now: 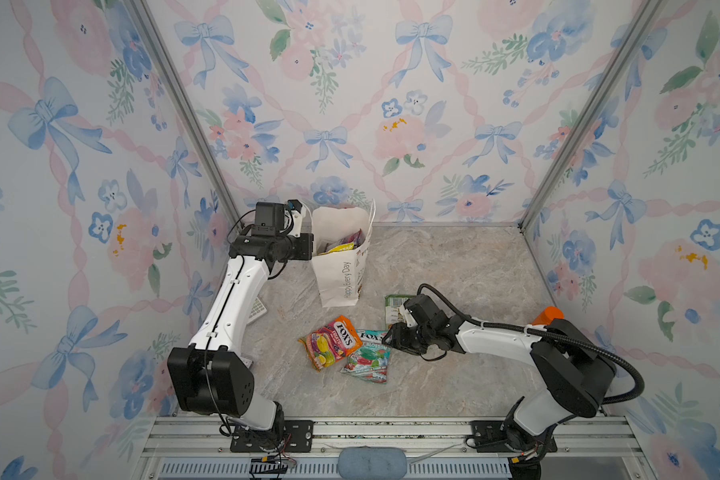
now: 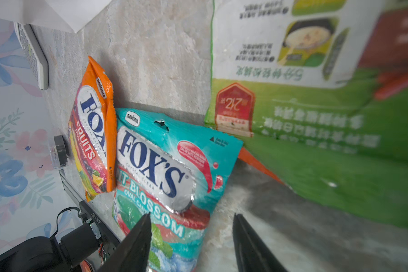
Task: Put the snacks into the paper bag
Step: 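Lower the right gripper and close it on the teal Fox's bag's edge, then lift the teal Fox's bag with the right gripper and carry it above the white bag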
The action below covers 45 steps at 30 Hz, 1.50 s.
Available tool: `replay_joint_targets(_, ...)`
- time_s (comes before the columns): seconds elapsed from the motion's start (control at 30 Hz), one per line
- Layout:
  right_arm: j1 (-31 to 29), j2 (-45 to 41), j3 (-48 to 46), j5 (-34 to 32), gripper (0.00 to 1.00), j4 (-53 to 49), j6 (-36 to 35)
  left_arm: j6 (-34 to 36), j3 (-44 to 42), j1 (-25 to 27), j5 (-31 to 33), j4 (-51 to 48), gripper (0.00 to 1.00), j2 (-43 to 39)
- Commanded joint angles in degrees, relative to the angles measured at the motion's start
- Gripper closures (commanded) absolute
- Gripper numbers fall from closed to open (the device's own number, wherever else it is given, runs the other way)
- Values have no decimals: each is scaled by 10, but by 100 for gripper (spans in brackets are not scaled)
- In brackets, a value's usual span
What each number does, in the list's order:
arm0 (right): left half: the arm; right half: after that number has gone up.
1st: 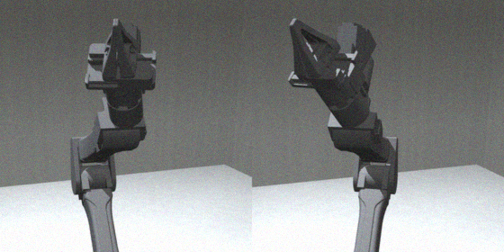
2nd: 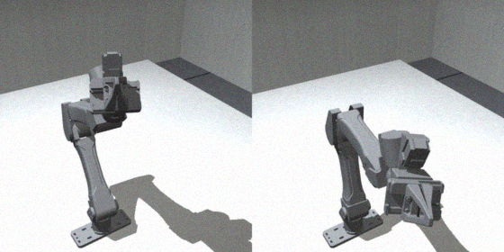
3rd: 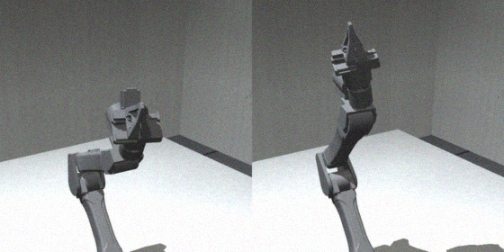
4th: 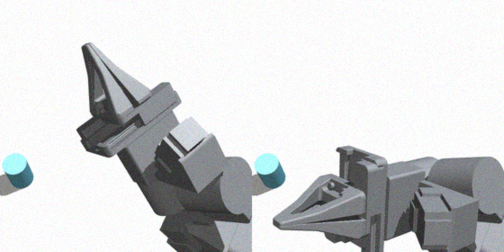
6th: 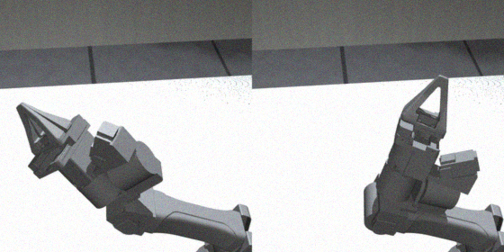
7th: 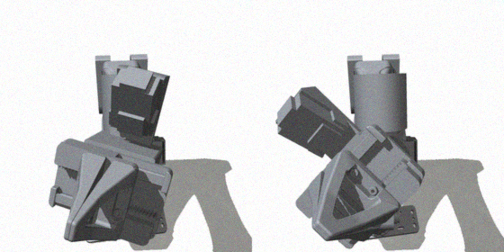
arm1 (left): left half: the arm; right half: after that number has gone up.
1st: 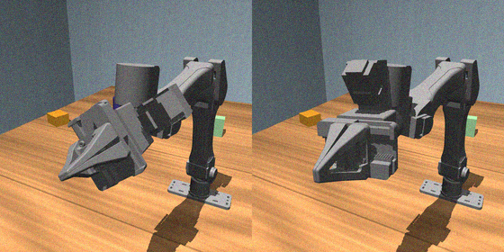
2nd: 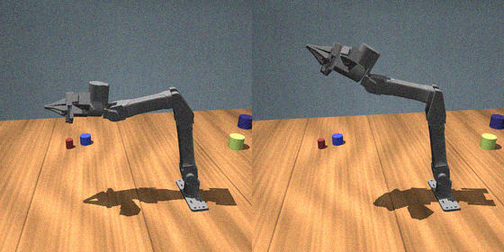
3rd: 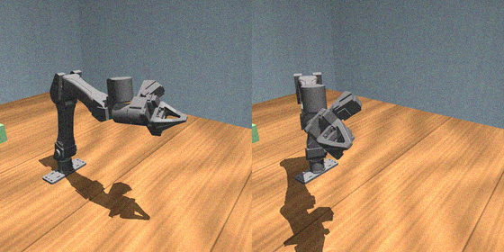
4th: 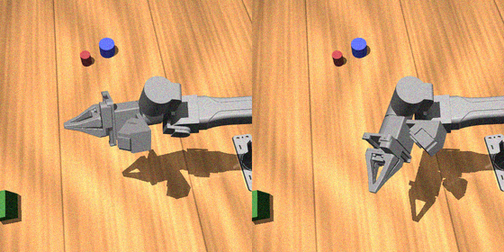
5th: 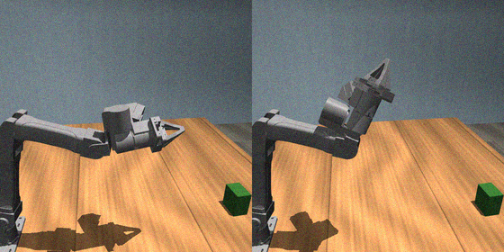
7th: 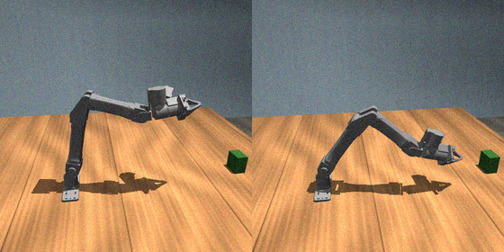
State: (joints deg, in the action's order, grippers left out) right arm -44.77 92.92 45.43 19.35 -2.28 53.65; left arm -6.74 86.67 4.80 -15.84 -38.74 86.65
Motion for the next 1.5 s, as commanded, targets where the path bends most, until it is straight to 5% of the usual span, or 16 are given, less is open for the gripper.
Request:
replay_joint_targets(0.0,3,16,-11,28,43,39,22,-7,-11,-1,5,7,100,-14)
replay_joint_targets(0.23,10,52,-10,42,48,70,30,-6,-10,-1,5,7,100,-14)
replay_joint_targets(0.5,13,55,-6,42,81,79,32,-6,-10,-2,6,7,100,-12)
replay_joint_targets(0.8,11,6,11,13,98,34,0,-6,-10,-2,5,7,100,-11)
replay_joint_targets(1.47,5,-127,147,-90,100,-190,-162,-7,-11,-2,4,7,100,-11)
